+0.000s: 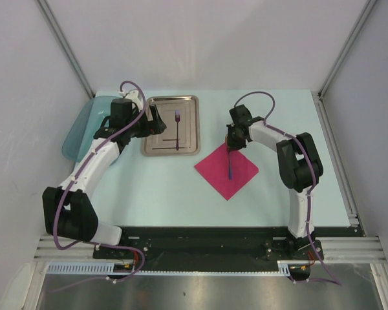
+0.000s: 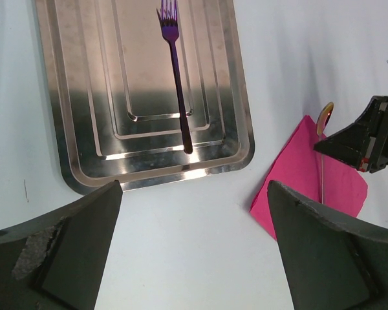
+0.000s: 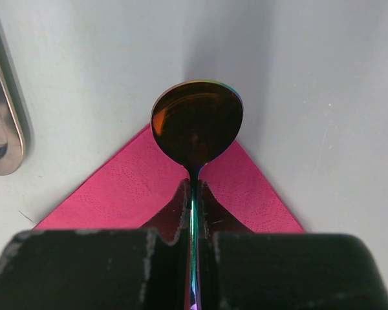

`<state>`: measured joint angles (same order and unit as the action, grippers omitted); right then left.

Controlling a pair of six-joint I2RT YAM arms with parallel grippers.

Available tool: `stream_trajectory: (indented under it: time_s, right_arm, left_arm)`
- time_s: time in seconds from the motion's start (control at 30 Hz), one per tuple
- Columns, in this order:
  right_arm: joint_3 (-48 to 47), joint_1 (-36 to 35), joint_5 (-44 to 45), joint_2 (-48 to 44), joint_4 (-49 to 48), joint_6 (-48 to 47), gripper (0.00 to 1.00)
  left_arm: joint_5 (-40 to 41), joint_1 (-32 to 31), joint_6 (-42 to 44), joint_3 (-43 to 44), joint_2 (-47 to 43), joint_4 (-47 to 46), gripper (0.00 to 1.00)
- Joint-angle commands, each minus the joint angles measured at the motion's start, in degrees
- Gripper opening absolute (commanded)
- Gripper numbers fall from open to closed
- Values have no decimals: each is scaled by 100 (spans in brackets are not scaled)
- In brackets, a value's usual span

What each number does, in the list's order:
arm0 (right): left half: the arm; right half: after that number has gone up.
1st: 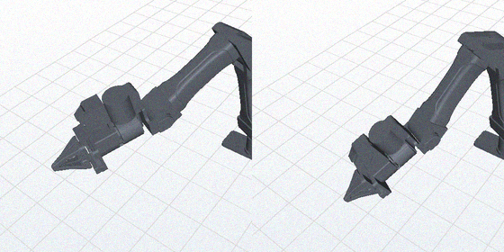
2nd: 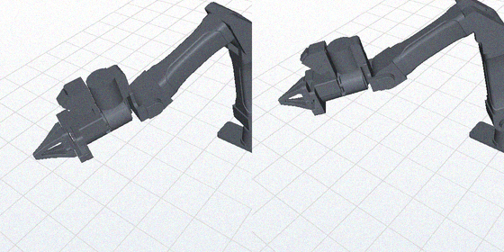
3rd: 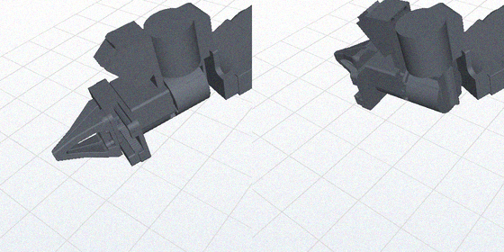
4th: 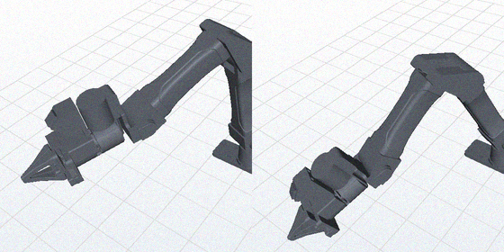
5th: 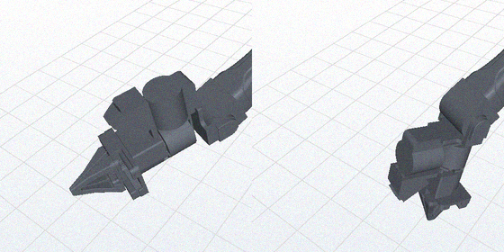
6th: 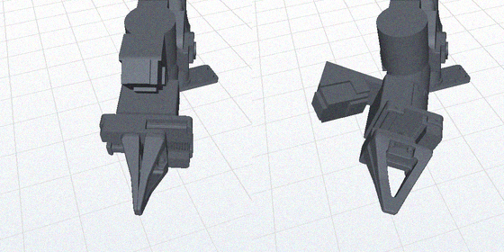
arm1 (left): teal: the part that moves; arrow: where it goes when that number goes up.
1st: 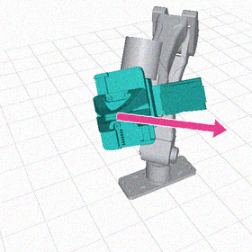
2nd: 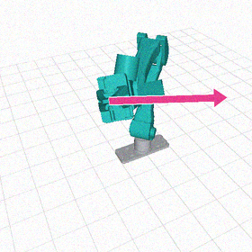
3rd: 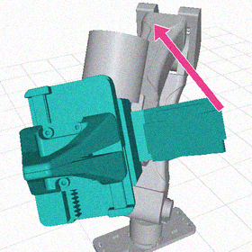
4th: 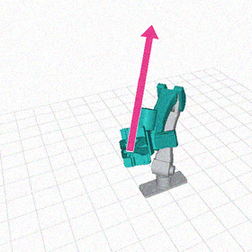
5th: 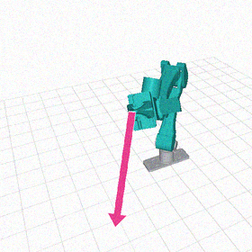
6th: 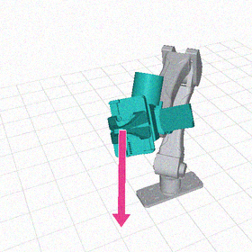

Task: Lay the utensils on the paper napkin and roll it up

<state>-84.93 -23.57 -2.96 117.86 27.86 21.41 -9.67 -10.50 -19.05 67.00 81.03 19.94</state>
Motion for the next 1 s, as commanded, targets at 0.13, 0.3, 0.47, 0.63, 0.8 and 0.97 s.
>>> stream_trajectory:
  time_s: [0.13,0.3,0.47,0.63,0.8,0.97]
  right_arm:
    - [-367,98,-82,140,-8,118,2]
    - [-411,107,-99,219,9,135,3]
    - [-428,134,-126,298,36,162,5]
    - [-420,160,-126,316,62,223,20]
    - [-446,221,-205,194,79,302,22]
    - [-621,239,-336,-70,158,294,31]
  left_arm:
    - [-96,-31,-81,-3,88,-166,100]
    - [-96,-22,-90,-21,97,-175,99]
    - [-88,-22,-108,-21,149,-158,100]
    - [-79,-22,-160,-3,211,-140,100]
    - [-114,-22,-161,41,307,-158,100]
    - [-18,-75,24,339,606,-184,98]
